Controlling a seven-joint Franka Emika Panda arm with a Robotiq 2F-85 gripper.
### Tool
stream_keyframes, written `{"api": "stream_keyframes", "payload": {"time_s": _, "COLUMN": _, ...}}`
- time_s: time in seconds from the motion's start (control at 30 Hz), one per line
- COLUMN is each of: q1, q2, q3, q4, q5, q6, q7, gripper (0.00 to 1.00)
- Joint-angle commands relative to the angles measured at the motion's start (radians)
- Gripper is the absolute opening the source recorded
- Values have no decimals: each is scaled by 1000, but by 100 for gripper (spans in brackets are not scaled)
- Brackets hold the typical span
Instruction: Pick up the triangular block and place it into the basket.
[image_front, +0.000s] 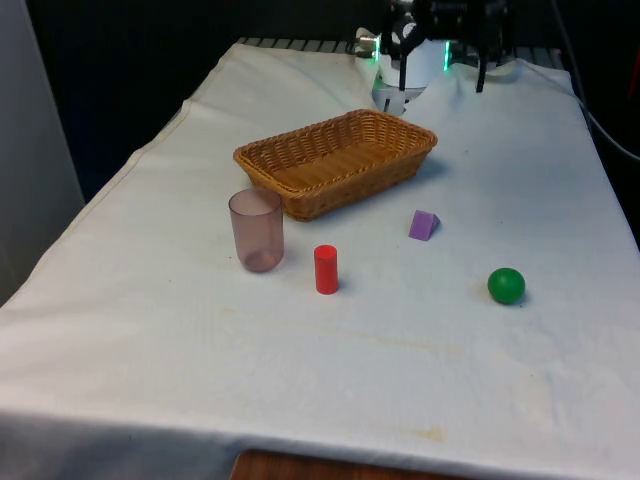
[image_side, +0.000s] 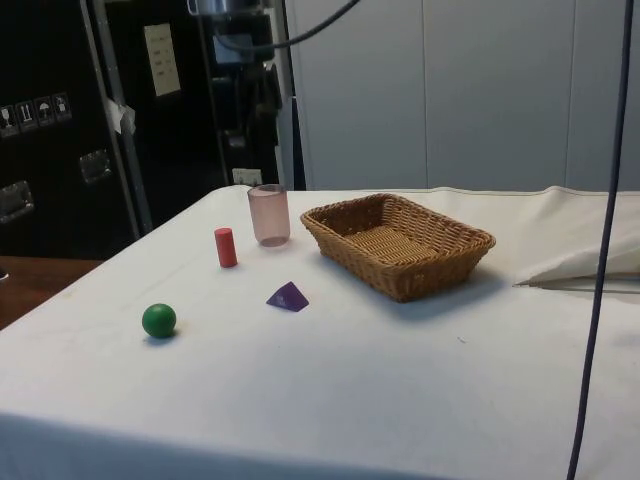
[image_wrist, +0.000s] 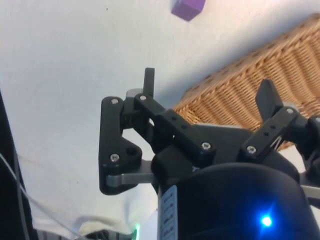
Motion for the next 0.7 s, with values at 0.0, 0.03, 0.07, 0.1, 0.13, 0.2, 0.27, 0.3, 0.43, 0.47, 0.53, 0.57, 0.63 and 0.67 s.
{"api": "stream_keyframes", "payload": {"time_s": 0.0, "q1": 2, "q2": 5, "q3": 2, "q4": -6, "q5": 4, "q6": 19, "q7": 6, "gripper": 100}}
{"api": "stream_keyframes", "payload": {"time_s": 0.03, "q1": 2, "q2": 10, "q3": 4, "q4": -9, "q5": 4, "q6": 27, "q7": 6, "gripper": 100}}
{"api": "stream_keyframes", "payload": {"time_s": 0.07, "q1": 0, "q2": 10, "q3": 4, "q4": -6, "q5": 1, "q6": 18, "q7": 2, "gripper": 100}}
{"api": "stream_keyframes", "payload": {"time_s": 0.1, "q1": 1, "q2": 14, "q3": 5, "q4": -9, "q5": 1, "q6": 26, "q7": 3, "gripper": 100}}
{"api": "stream_keyframes", "payload": {"time_s": 0.13, "q1": 3, "q2": 21, "q3": 8, "q4": -16, "q5": 5, "q6": 49, "q7": 8, "gripper": 100}}
{"api": "stream_keyframes", "payload": {"time_s": 0.2, "q1": 4, "q2": 28, "q3": 12, "q4": -19, "q5": 7, "q6": 60, "q7": 10, "gripper": 100}}
{"api": "stream_keyframes", "payload": {"time_s": 0.27, "q1": 4, "q2": 35, "q3": 18, "q4": -21, "q5": 7, "q6": 71, "q7": 14, "gripper": 100}}
{"api": "stream_keyframes", "payload": {"time_s": 0.3, "q1": 4, "q2": 39, "q3": 20, "q4": -22, "q5": 7, "q6": 76, "q7": 16, "gripper": 100}}
{"api": "stream_keyframes", "payload": {"time_s": 0.43, "q1": 4, "q2": 53, "q3": 31, "q4": -27, "q5": 6, "q6": 99, "q7": 26, "gripper": 100}}
{"api": "stream_keyframes", "payload": {"time_s": 0.47, "q1": 4, "q2": 56, "q3": 34, "q4": -28, "q5": 5, "q6": 105, "q7": 29, "gripper": 100}}
{"api": "stream_keyframes", "payload": {"time_s": 0.53, "q1": 5, "q2": 64, "q3": 39, "q4": -29, "q5": 5, "q6": 114, "q7": 36, "gripper": 100}}
{"api": "stream_keyframes", "payload": {"time_s": 0.57, "q1": 5, "q2": 71, "q3": 45, "q4": -30, "q5": 5, "q6": 123, "q7": 43, "gripper": 100}}
{"api": "stream_keyframes", "payload": {"time_s": 0.63, "q1": 2, "q2": 73, "q3": 47, "q4": -28, "q5": 3, "q6": 115, "q7": 40, "gripper": 100}}
{"api": "stream_keyframes", "payload": {"time_s": 0.67, "q1": 5, "q2": 79, "q3": 50, "q4": -32, "q5": 4, "q6": 132, "q7": 52, "gripper": 100}}
